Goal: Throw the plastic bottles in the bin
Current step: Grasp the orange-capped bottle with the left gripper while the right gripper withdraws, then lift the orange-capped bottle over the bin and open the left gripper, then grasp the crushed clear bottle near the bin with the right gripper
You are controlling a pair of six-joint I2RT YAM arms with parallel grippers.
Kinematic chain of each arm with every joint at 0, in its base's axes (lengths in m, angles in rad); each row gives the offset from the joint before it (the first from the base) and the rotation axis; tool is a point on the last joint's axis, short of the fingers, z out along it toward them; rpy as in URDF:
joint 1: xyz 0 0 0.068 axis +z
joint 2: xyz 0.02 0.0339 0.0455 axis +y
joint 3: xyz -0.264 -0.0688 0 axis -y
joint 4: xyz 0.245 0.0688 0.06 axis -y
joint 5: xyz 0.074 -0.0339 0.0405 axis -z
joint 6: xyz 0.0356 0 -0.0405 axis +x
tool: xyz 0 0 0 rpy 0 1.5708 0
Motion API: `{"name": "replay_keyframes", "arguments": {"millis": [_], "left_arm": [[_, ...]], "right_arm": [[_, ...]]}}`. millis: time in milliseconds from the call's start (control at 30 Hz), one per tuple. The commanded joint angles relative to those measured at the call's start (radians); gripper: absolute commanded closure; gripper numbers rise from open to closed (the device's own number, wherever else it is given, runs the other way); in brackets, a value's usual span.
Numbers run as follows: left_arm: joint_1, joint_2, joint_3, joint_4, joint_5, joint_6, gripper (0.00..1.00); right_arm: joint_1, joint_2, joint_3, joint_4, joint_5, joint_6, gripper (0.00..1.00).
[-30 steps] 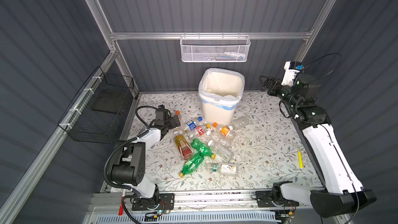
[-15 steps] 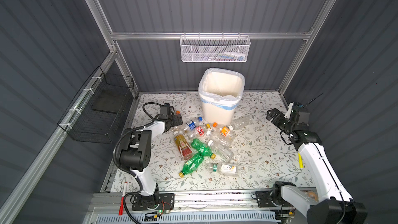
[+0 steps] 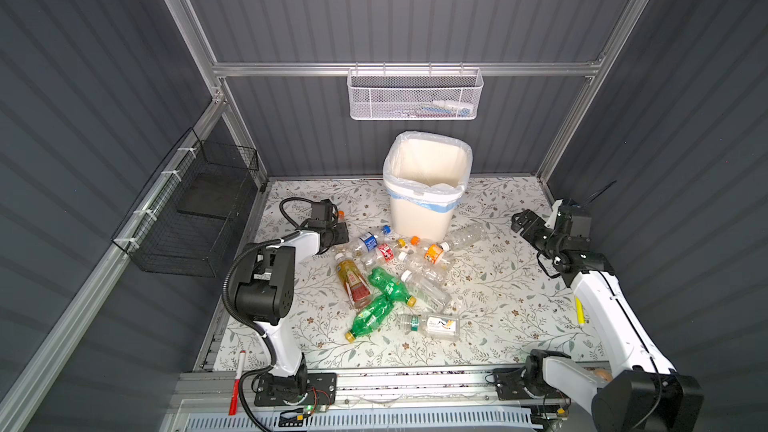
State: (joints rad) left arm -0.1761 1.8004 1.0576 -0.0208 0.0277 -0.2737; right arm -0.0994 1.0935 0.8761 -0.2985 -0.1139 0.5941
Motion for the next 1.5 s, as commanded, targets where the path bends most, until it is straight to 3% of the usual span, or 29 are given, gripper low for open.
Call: {"name": "replay_keyframes", "arguments": {"millis": [0,200,367,500,600,667,700,767,867,900,933,1067,1200,1333,1467], "left_arm": [[-0.006,-0.146,-0.026,0.062,0.011,-0.009,0.49],[-0.013,-0.422,-0.117,0.223,0.014,0.022,0.5],[-0.021,-0.73,-0.285,0.56,0.008,0.097,0.52],[-0.022,-0.789,-0.202,0.704,0.128,0.138,0.52],[-0.035,-0.679,-0.016,0.771,0.264,0.093,0.52],[-0.083,-0.531,0.178,0.723,0.352,0.057,0.49],[-0.107,-0.452,0.277,0.673,0.39,0.043,0.47],[-0.168,-0.245,0.598,0.414,0.463,0.013,0.4],[-0.222,0.011,1.018,0.016,0.509,0.036,0.19],[-0.225,0.048,1.081,-0.036,0.496,0.04,0.05],[-0.224,0.062,1.107,-0.063,0.476,0.042,0.0],[-0.22,-0.062,0.95,0.052,0.313,0.08,0.0],[-0.18,-0.149,0.902,0.035,0.22,0.088,0.0],[-0.097,-0.27,0.733,0.047,0.174,0.041,0.0],[-0.002,-0.354,0.517,0.016,0.152,-0.015,0.0]], "right_arm": [[-0.005,0.017,-0.008,0.008,-0.023,-0.019,0.06],[-0.005,0.004,-0.032,0.013,-0.019,-0.055,0.07],[-0.005,-0.017,-0.038,0.012,-0.014,-0.063,0.07],[-0.005,-0.059,-0.066,0.051,-0.006,-0.056,0.07],[-0.004,-0.072,-0.085,0.09,-0.021,-0.036,0.08],[-0.003,-0.067,-0.094,0.116,-0.043,-0.016,0.08],[-0.003,-0.063,-0.097,0.126,-0.054,-0.006,0.09],[0.001,-0.052,-0.098,0.139,-0.074,0.011,0.09],[0.013,-0.049,-0.094,0.132,-0.088,0.006,0.09],[0.017,-0.05,-0.091,0.124,-0.094,-0.002,0.09],[0.022,-0.051,-0.085,0.108,-0.099,-0.017,0.09],[0.033,-0.054,-0.064,0.022,-0.081,-0.076,0.06],[0.035,-0.033,-0.063,-0.012,-0.063,-0.074,0.06],[0.056,0.05,-0.057,-0.026,-0.05,0.005,0.07],[0.158,0.167,0.0,-0.05,0.028,0.118,0.06]]}}
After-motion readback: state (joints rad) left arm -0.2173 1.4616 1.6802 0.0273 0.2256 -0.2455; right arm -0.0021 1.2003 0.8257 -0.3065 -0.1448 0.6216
